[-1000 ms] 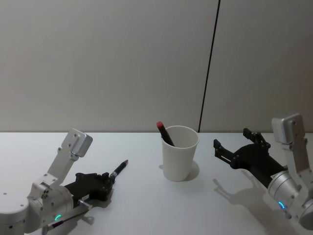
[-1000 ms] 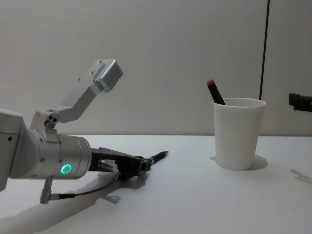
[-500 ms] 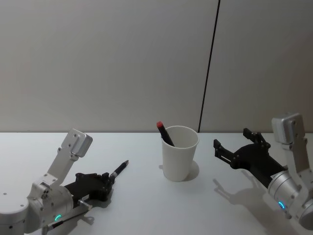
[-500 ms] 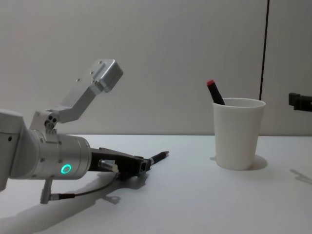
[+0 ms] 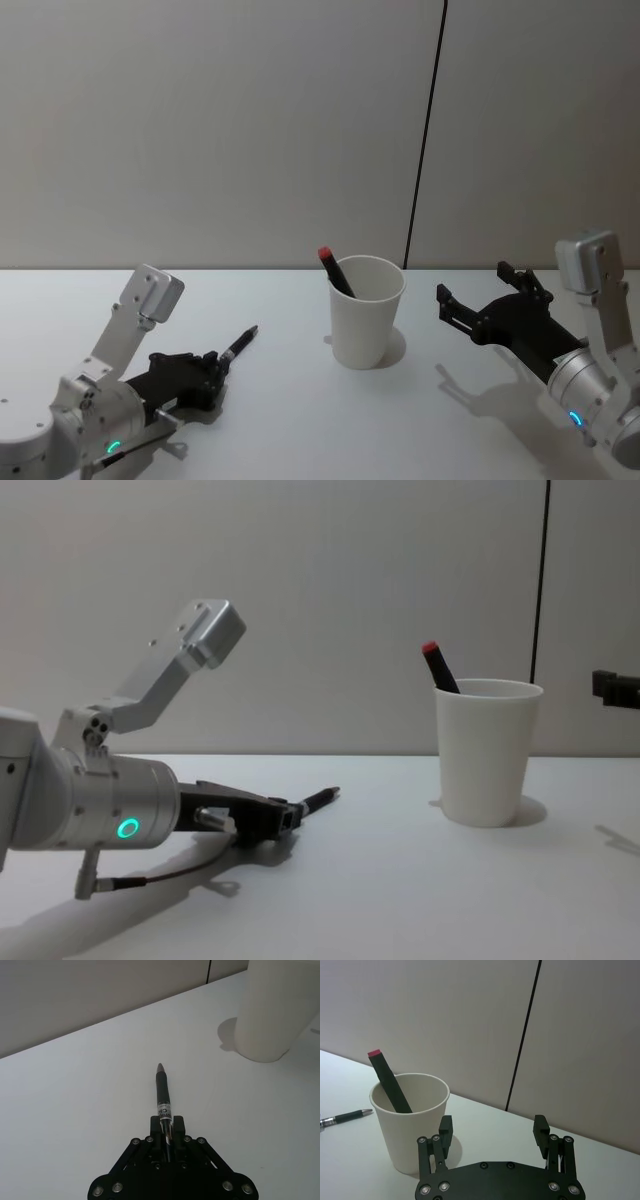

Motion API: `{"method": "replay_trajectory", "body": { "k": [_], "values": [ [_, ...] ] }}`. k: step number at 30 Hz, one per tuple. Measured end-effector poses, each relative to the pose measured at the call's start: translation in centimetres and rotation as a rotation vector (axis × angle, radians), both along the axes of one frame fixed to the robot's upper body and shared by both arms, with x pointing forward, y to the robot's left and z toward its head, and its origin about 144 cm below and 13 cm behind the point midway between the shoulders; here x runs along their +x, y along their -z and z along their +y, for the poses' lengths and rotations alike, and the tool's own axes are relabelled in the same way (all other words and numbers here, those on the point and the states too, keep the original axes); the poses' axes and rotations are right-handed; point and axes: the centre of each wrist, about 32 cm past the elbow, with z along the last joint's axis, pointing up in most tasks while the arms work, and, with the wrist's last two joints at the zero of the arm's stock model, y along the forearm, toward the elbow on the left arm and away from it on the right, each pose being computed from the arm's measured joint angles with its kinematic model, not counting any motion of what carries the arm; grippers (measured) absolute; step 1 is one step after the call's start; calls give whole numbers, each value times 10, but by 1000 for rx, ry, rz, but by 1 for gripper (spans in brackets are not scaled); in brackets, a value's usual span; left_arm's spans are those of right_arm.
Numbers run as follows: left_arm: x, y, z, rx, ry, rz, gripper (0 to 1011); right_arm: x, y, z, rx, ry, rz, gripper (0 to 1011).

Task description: Place the pen into the pen holder.

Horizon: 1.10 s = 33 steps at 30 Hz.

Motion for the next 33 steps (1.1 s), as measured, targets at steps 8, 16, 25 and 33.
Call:
{"method": "replay_trajectory", "body": {
  "k": [8, 16, 25, 33],
  "values": [
    [-2, -3, 2, -11, -8, -26, 155, 0, 0, 0, 0, 0, 0, 1001],
    [-6, -6, 4, -35, -19, -64, 153, 0, 0, 0, 0, 0, 0, 1001],
    [-11, -13, 7, -83, -30, -142, 155, 0, 0, 0, 0, 0, 0, 1001],
    [-16, -24, 10, -139, -22, -248, 155, 0, 0, 0, 0, 0, 0, 1001]
  ]
}}
